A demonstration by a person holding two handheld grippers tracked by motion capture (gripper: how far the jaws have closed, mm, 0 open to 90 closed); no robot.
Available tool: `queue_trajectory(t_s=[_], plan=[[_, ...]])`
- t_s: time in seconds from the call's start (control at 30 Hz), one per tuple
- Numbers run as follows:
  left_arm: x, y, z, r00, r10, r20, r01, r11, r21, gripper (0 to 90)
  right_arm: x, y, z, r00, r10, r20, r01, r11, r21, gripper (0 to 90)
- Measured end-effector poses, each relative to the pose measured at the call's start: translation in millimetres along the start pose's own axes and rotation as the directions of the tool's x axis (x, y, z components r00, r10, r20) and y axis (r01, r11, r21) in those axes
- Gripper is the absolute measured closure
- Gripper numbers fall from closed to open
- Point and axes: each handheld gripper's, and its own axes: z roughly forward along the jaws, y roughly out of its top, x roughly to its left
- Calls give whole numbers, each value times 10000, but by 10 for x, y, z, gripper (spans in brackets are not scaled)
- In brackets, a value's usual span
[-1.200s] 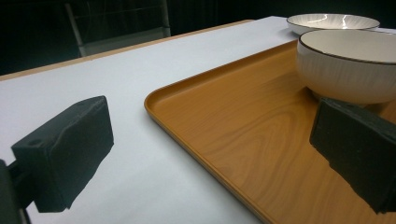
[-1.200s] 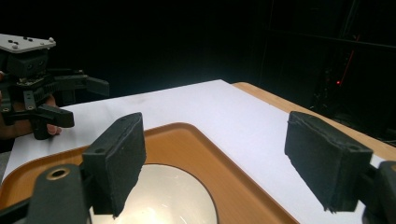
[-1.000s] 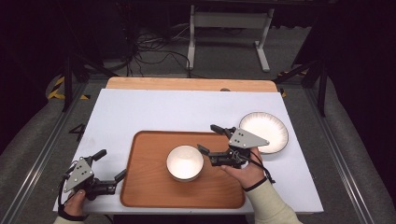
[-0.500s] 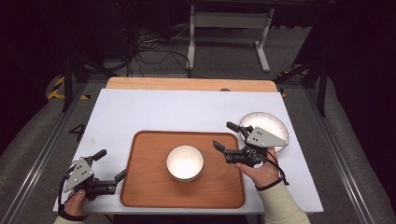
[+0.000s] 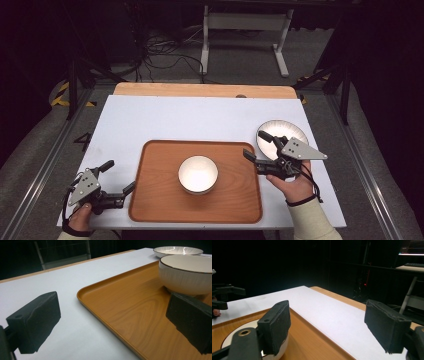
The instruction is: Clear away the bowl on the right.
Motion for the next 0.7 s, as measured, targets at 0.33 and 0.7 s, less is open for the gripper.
queue_trajectory(t_s=[0.33, 0.7], plan=[[0, 0, 0, 10000, 1, 1, -1, 10000, -2, 2, -130, -17, -218, 9988, 291, 407, -281, 9993, -232, 205], [1, 0, 0, 10000, -1, -2, 1, 10000, -3, 2, -260, -104, -429, 9944, 378, 991, -352, 9990, -276, 198]])
